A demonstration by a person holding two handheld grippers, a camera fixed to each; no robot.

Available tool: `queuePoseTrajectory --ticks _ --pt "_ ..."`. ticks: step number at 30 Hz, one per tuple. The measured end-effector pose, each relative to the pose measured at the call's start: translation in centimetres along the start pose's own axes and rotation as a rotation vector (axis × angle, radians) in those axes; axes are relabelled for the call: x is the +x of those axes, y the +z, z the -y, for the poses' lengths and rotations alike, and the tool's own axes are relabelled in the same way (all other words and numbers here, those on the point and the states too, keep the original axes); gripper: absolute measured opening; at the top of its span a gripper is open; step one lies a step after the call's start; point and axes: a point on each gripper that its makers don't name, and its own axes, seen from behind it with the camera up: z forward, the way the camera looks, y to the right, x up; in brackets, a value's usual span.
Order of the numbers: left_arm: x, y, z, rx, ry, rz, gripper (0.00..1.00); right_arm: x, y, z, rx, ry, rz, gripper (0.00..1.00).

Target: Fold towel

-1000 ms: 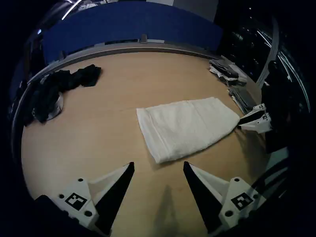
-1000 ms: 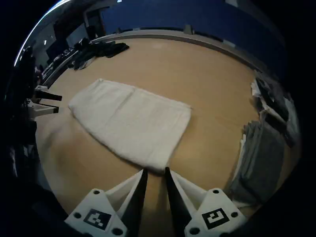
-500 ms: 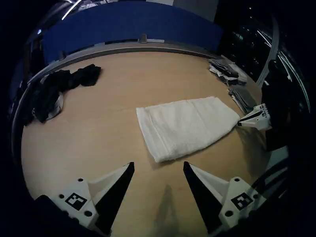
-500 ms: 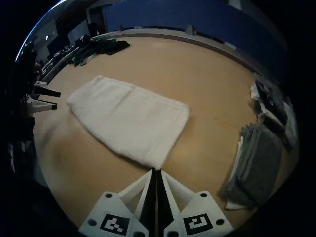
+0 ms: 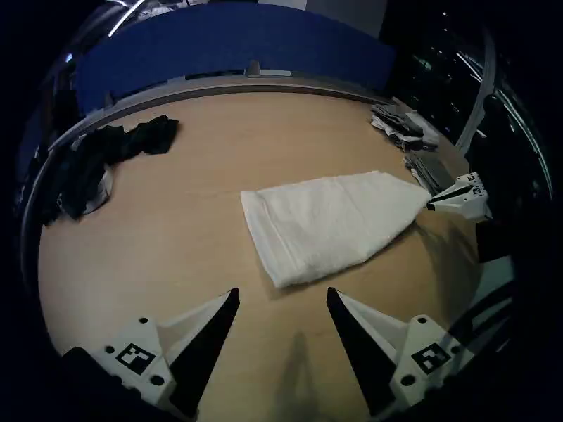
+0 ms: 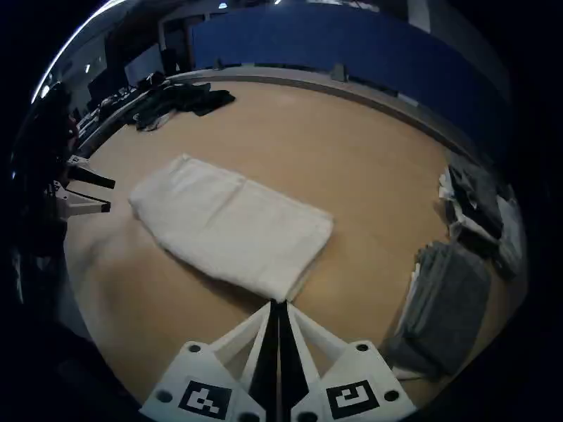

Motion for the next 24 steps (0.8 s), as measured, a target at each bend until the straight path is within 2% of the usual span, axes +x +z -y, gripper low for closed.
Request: queuePoseTrajectory --ticks 9,24 --pt "0.9 -0.4 0.0 -0.005 -0.019 -0.021 0.83 3.4 -0.9 0.7 0.004 -0.043 -0.052 0.0" --pt "1.2 -1.1 0.5 0.003 -0.018 -0.034 0.84 9.3 -1.4 3.2 0.038 -0.117 -0.132 0.0"
